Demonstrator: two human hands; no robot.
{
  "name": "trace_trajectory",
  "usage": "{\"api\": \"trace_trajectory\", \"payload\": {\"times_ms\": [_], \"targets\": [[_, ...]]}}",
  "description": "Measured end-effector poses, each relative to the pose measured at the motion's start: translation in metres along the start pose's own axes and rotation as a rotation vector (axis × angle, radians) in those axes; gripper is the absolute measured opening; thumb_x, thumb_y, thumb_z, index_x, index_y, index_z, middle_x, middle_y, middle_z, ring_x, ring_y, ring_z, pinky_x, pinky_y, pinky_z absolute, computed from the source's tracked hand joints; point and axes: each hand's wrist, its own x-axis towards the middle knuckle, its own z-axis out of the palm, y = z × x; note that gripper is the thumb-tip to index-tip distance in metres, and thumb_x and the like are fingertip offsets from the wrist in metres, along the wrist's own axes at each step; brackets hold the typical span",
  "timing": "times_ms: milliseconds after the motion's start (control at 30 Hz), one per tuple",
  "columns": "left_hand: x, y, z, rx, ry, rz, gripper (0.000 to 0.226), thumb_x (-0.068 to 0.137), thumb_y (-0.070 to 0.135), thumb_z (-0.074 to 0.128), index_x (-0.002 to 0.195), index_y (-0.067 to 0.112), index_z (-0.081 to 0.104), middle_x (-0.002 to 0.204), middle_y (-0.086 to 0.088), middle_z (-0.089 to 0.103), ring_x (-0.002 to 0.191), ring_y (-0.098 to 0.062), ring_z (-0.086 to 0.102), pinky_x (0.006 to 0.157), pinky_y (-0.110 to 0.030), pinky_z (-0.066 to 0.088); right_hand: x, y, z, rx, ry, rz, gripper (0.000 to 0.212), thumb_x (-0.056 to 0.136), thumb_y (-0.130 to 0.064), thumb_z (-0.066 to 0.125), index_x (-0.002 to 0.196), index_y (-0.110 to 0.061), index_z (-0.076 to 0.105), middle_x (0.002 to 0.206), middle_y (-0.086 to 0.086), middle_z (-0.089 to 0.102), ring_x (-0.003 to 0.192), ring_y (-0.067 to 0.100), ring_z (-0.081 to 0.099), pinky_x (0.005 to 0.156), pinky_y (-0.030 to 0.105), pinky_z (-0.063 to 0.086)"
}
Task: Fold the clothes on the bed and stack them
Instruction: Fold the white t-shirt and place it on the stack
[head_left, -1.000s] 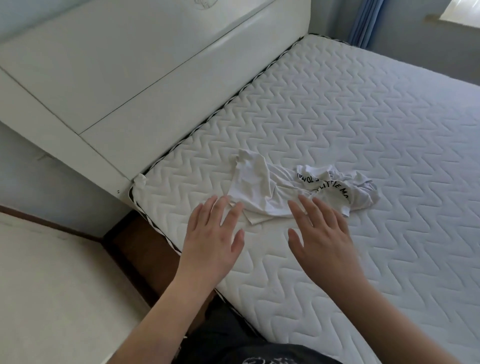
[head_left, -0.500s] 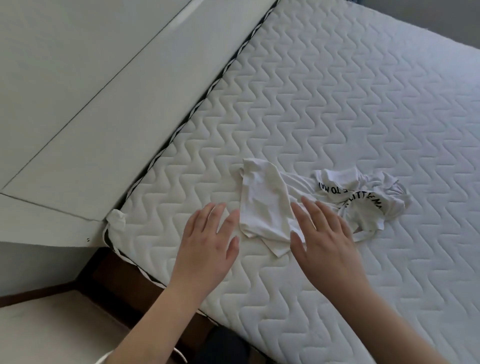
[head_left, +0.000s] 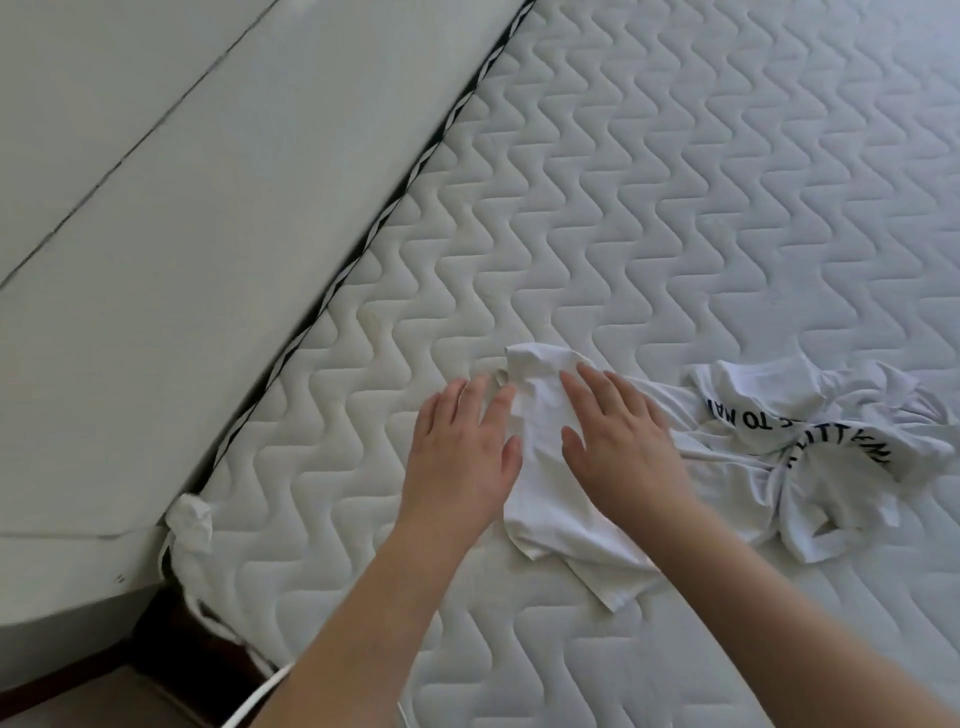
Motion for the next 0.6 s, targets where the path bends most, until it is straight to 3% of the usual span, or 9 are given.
{"api": "trace_trajectory", "payload": {"times_ms": [100, 200, 367, 467, 533, 600], "targets": [[0.022, -0.014, 0.042, -0.021, -0.016, -0.015, 0.049, 0.090, 0.033, 0.062, 0.135, 0.015, 0.055, 0.137, -0.011, 0.054, 0.130, -0.030, 0.048, 0.108, -0.045, 0.036, 0.051, 0.004, 0.027, -0.051, 0.031, -0.081, 0.058, 0.099, -0.024, 0.046, 0.153, -0.022, 0.025, 0.159, -0.001, 0.027, 0.146, 0.022, 0.022, 0.116, 0.033, 0.014], [0.037, -0.024, 0.083, -0.034, -0.002, -0.020, 0.048, 0.086, 0.031, 0.068, 0.129, 0.013, 0.058, 0.128, -0.010, 0.060, 0.122, -0.030, 0.055, 0.101, -0.044, 0.043, 0.100, 0.007, 0.058, -0.050, -0.019, -0.111, 0.058, 0.100, -0.023, 0.042, 0.154, -0.022, 0.020, 0.160, 0.000, 0.022, 0.147, 0.022, 0.020, 0.116, 0.035, 0.015], [0.053, -0.038, 0.145, -0.075, -0.157, -0.110, 0.052, 0.095, 0.040, 0.049, 0.143, 0.020, 0.041, 0.139, 0.000, 0.050, 0.130, -0.021, 0.044, 0.105, -0.036, 0.033, 0.169, 0.004, 0.110, -0.047, -0.134, -0.097, 0.058, 0.104, -0.031, 0.035, 0.156, -0.022, 0.010, 0.162, 0.007, 0.016, 0.147, 0.028, 0.014, 0.118, 0.041, 0.011], [0.057, -0.037, 0.178, -0.135, -0.297, -0.154, 0.051, 0.097, 0.044, 0.044, 0.141, 0.019, 0.038, 0.133, -0.002, 0.050, 0.123, -0.023, 0.048, 0.098, -0.036, 0.037, 0.184, 0.013, 0.130, -0.086, -0.191, -0.047, 0.051, 0.103, -0.038, 0.035, 0.149, -0.018, 0.026, 0.144, 0.011, 0.040, 0.135, 0.033, 0.033, 0.114, 0.043, 0.019], [0.057, -0.033, 0.194, -0.248, -0.353, -0.195, 0.054, 0.096, 0.043, 0.049, 0.141, 0.015, 0.039, 0.133, -0.006, 0.050, 0.123, -0.024, 0.045, 0.100, -0.034, 0.033, 0.178, 0.023, 0.139, -0.108, -0.145, -0.034, 0.037, 0.099, -0.025, 0.039, 0.135, -0.015, 0.041, 0.125, 0.009, 0.050, 0.120, 0.032, 0.044, 0.106, 0.040, 0.027], [0.054, -0.028, 0.204, -0.369, -0.314, -0.268, 0.055, 0.093, 0.043, 0.057, 0.138, 0.012, 0.045, 0.131, -0.008, 0.052, 0.124, -0.025, 0.042, 0.103, -0.031, 0.028, 0.166, 0.032, 0.146, -0.113, -0.099, -0.019, 0.033, 0.093, -0.009, 0.042, 0.125, -0.014, 0.047, 0.117, 0.007, 0.053, 0.113, 0.030, 0.046, 0.104, 0.038, 0.028]]}}
